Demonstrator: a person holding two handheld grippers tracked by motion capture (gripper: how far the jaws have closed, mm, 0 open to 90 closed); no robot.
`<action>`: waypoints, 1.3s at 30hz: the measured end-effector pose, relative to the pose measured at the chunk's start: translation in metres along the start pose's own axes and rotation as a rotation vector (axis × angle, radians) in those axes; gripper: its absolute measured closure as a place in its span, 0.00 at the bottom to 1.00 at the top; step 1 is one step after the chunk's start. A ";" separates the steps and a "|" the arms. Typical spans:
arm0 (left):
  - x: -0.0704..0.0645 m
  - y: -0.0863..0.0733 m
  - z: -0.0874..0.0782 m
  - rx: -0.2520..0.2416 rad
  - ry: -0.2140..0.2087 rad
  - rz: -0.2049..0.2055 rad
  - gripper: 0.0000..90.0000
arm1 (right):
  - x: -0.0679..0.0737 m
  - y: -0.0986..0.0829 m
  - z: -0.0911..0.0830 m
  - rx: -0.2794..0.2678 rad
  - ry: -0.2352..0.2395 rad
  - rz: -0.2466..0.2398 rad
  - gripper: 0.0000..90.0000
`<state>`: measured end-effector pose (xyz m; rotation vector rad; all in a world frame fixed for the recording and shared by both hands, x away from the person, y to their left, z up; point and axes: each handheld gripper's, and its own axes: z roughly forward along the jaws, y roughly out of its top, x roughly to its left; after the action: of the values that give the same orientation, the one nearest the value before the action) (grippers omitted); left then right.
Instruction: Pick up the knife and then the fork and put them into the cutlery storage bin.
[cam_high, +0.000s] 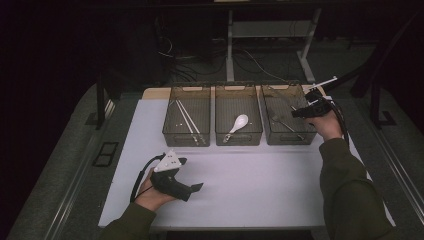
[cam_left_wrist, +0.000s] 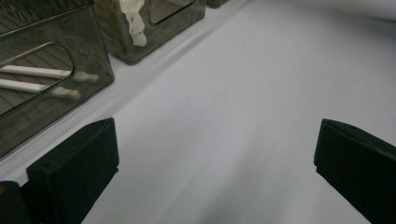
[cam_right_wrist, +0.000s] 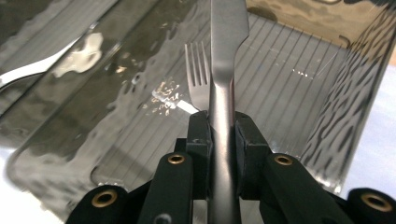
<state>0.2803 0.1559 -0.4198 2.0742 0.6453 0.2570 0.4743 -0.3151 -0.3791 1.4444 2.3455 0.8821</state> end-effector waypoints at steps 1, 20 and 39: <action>0.000 0.000 0.000 0.001 -0.002 0.000 0.00 | 0.000 0.000 0.003 0.002 -0.003 0.007 0.87; 0.001 -0.001 0.001 0.009 -0.013 -0.001 0.00 | 0.005 0.002 0.001 -0.074 0.022 0.044 0.62; 0.005 -0.005 -0.001 -0.004 -0.031 -0.009 0.00 | 0.046 -0.053 -0.049 -0.237 0.113 -0.049 0.31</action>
<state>0.2827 0.1616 -0.4238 2.0668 0.6349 0.2204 0.3901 -0.3101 -0.3684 1.2686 2.2509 1.2098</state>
